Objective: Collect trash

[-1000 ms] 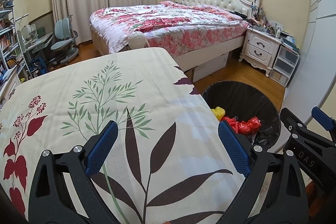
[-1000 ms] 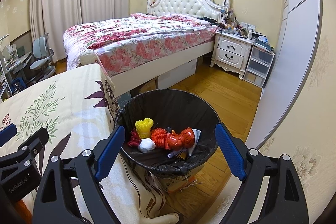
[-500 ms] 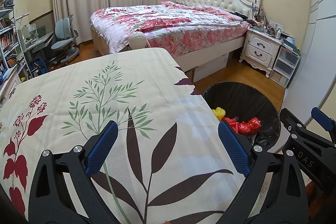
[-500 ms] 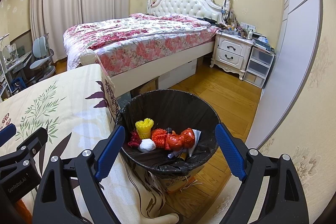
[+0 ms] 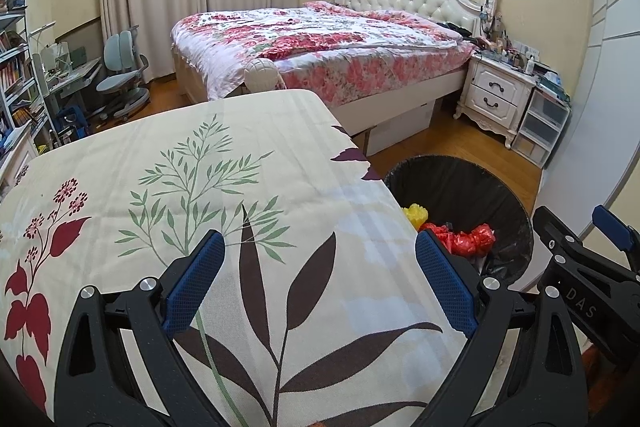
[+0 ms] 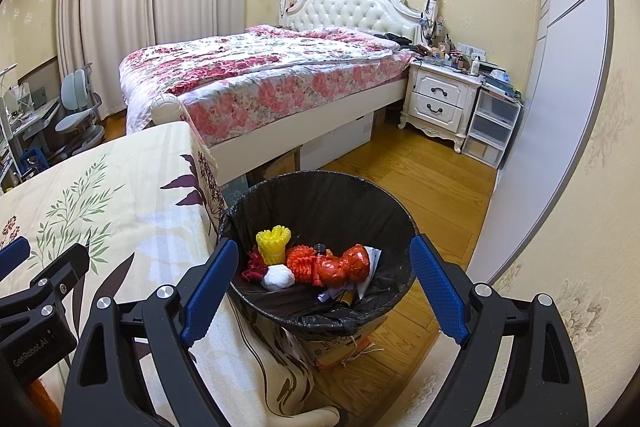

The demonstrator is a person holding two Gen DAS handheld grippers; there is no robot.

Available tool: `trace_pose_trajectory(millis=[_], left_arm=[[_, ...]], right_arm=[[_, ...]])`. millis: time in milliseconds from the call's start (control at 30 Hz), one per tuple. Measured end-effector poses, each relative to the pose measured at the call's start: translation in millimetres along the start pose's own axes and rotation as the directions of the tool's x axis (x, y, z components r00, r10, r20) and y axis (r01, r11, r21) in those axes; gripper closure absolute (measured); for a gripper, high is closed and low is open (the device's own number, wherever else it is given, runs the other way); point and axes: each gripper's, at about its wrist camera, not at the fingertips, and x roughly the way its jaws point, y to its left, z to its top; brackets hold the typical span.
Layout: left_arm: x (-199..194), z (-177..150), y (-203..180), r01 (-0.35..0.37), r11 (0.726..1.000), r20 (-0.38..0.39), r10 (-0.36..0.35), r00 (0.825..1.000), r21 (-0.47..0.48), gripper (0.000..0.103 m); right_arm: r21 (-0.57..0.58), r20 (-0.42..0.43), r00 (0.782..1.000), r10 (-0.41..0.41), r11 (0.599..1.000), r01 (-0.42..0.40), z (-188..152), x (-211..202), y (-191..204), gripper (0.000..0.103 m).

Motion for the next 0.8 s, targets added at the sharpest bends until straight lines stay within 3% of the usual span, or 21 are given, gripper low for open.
trace_pose_trajectory(millis=[800], left_arm=[[-4.2,2.0,1.6,0.004,1.000,0.045,-0.005,0.999,0.019,0.009]], right_arm=[[-0.001,0.000,1.000,-0.001,1.000,0.001,-0.4,0.3,0.9,0.018]])
